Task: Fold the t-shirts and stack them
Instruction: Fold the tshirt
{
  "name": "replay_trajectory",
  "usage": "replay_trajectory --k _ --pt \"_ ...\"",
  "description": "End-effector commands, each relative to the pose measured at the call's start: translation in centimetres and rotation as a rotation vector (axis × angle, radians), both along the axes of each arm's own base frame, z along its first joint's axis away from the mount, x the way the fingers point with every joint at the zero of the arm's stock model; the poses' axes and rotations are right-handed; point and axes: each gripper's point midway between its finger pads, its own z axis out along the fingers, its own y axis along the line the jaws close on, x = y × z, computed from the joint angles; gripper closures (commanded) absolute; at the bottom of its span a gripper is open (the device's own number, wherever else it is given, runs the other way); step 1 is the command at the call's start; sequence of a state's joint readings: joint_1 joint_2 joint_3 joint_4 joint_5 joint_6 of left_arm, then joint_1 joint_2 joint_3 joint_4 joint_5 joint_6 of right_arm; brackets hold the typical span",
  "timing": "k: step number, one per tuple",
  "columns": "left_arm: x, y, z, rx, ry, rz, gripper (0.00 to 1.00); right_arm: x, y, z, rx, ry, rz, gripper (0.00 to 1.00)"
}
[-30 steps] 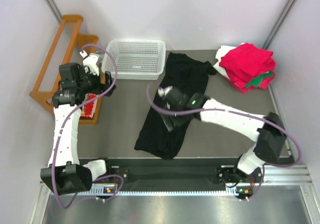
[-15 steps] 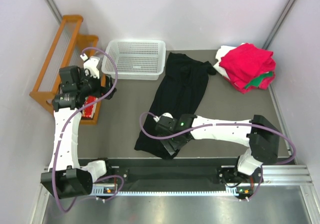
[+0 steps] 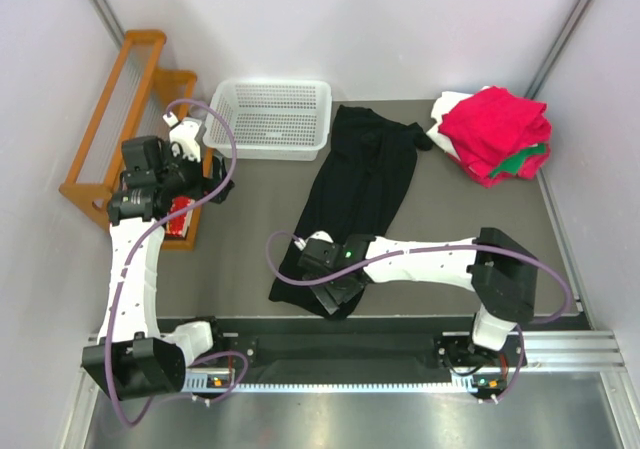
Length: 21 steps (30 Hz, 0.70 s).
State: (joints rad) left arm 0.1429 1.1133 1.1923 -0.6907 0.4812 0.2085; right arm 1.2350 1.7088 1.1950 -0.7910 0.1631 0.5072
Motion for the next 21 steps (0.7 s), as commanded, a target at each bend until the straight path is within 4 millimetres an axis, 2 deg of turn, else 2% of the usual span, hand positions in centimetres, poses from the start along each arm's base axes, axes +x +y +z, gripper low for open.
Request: replay_trajectory --k 1,7,10,13,14,16,17,19,20,21 --pt "-0.1 -0.1 0.6 0.008 -0.033 -0.010 0.03 0.7 3.5 1.4 0.090 -0.040 0.032 0.28" --pt "0.1 -0.1 0.6 0.004 -0.035 -0.009 0.03 1.0 4.4 0.1 0.075 -0.038 0.047 0.29" --pt "0.0 0.0 0.7 0.009 -0.035 -0.005 0.03 1.1 4.4 -1.0 0.062 -0.035 0.042 0.36" --pt "0.1 0.1 0.9 0.019 -0.041 -0.002 0.03 0.9 3.9 -2.0 0.046 -0.023 0.035 0.47" --pt "0.1 0.2 1.0 0.024 -0.043 -0.003 0.03 0.9 3.9 -2.1 0.053 -0.024 0.032 0.56" --pt "0.2 0.2 1.1 0.024 -0.046 -0.003 0.03 0.9 3.5 -2.4 0.045 -0.024 0.025 0.66" --pt "0.1 0.1 1.0 0.020 -0.042 -0.004 0.03 1.0 3.5 -2.5 0.044 -0.023 0.020 0.77" --pt "0.2 0.1 1.0 0.015 -0.041 -0.005 0.03 1.2 3.4 -2.3 0.046 -0.026 0.017 0.86" --pt "0.2 0.1 0.8 0.013 -0.038 -0.004 0.03 1.2 3.2 -2.2 0.036 -0.027 0.019 0.94" --pt "0.3 0.1 0.9 0.013 -0.042 -0.003 0.03 1.7 3.5 -1.3 0.045 -0.049 0.015 0.97"
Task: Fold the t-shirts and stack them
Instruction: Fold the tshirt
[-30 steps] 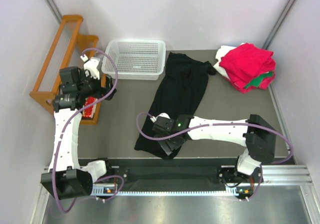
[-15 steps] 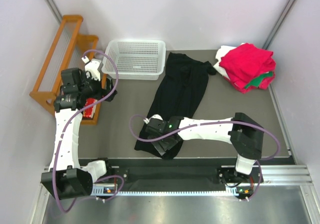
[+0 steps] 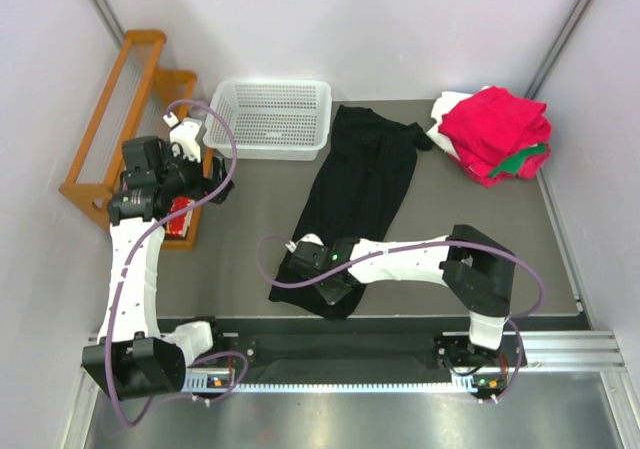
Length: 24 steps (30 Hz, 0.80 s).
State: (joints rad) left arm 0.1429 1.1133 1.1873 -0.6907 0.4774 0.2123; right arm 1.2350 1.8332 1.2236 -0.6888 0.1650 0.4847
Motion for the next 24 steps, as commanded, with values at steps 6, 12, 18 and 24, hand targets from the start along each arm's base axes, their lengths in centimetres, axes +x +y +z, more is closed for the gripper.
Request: replay_trajectory --k 6,12,18,24 --pt "0.2 0.1 1.1 0.014 -0.045 -0.001 0.03 3.2 1.2 9.9 0.110 -0.167 -0.023 1.00" --pt "0.3 0.1 1.3 0.014 -0.051 -0.002 0.03 4.0 0.3 16.9 0.199 -0.231 -0.027 0.99" --pt "0.4 0.2 1.5 0.019 -0.055 0.001 0.03 2.4 -0.5 15.3 0.182 -0.157 -0.014 0.96" --pt "0.5 0.1 2.1 0.017 -0.068 0.000 0.03 0.4 0.2 11.6 0.182 -0.041 0.025 0.95"
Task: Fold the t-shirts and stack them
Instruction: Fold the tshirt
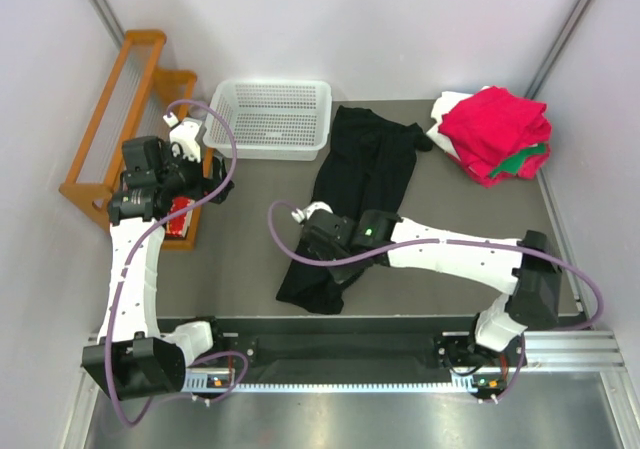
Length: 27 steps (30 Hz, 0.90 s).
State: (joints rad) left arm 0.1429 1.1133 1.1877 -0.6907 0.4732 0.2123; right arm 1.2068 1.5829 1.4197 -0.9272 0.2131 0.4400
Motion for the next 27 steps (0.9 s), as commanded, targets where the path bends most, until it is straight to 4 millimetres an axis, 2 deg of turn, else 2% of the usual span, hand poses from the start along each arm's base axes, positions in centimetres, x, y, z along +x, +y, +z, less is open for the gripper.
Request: replay_trajectory --k 1,4,6,7,9,11,12,13,16,18,22,25,27 --pt "0.5 0.0 2.1 0.012 -0.065 -0.004 0.03 -1.8 1.0 -2.6 -0.008 0.097 0.051 0.95" --pt "0.6 -0.2 2.4 -0.001 -0.070 -0.010 0.03 -2.3 2.0 -4.4 -0.047 0.134 0.105 0.95" --pt "0.6 -0.2 2.3 -0.003 -0.067 -0.007 0.03 -2.4 3.3 -4.5 -0.042 0.130 0.134 0.95" --pt "0.6 -0.2 2.5 -0.003 -0.072 -0.009 0.03 -2.6 3.7 -5.5 -0.069 0.142 0.159 0.95" --pt "0.6 -0.2 2.4 -0.002 -0.070 -0.006 0.03 -2.7 5.1 -5.0 -0.055 0.145 0.184 0.95" --pt "0.5 -0.1 2.7 0.003 -0.074 -0.005 0.03 -3.0 6.0 -5.8 -0.068 0.162 0.222 0.85" --pt "0.5 -0.1 2.9 0.009 -0.081 -0.007 0.03 -3.0 6.0 -6.2 -0.085 0.170 0.225 0.77" --pt "0.4 0.0 2.9 0.012 -0.080 -0.007 0.03 -3.1 5.9 -7.0 -0.107 0.177 0.225 0.64" --pt "0.4 0.2 2.8 0.031 -0.081 -0.004 0.03 -2.8 4.8 -7.8 -0.152 0.171 0.201 0.37" --pt "0.3 0.3 2.7 0.037 -0.079 -0.007 0.03 -2.6 3.5 -8.0 -0.186 0.157 0.174 0.35" --pt "0.4 0.3 2.2 0.038 -0.074 -0.007 0.03 -2.0 1.1 -6.7 -0.188 0.130 0.110 0.31" --pt "0.5 0.2 2.2 0.033 -0.077 -0.012 0.03 -2.3 -1.5 -7.8 -0.227 0.146 0.080 0.31" --pt "0.5 0.2 2.1 0.032 -0.076 -0.011 0.03 -2.5 -2.0 -8.6 -0.224 0.158 0.070 0.31"
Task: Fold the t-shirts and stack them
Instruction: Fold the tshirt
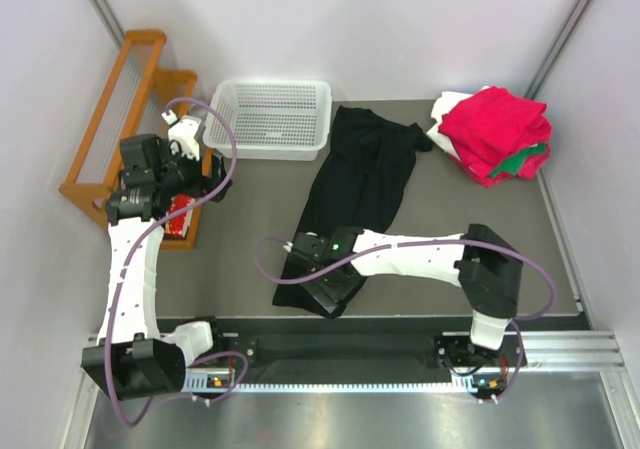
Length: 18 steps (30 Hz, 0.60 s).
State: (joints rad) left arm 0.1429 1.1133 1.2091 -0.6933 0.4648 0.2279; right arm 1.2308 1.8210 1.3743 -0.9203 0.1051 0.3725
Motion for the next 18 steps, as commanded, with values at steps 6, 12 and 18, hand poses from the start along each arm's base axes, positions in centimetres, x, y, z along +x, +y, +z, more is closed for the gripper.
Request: replay_trajectory --k 6,12,18 --pt "0.2 0.0 1.1 0.018 -0.046 -0.011 0.03 -0.1 -3.0 -1.6 0.009 0.017 -0.090 0.48" --pt "0.0 0.1 1.0 0.024 -0.043 -0.010 0.03 0.8 -0.3 2.8 0.110 -0.016 -0.088 0.52" --pt "0.2 0.0 1.1 0.012 -0.045 -0.007 0.03 1.6 2.9 5.8 0.200 -0.026 -0.057 0.38"
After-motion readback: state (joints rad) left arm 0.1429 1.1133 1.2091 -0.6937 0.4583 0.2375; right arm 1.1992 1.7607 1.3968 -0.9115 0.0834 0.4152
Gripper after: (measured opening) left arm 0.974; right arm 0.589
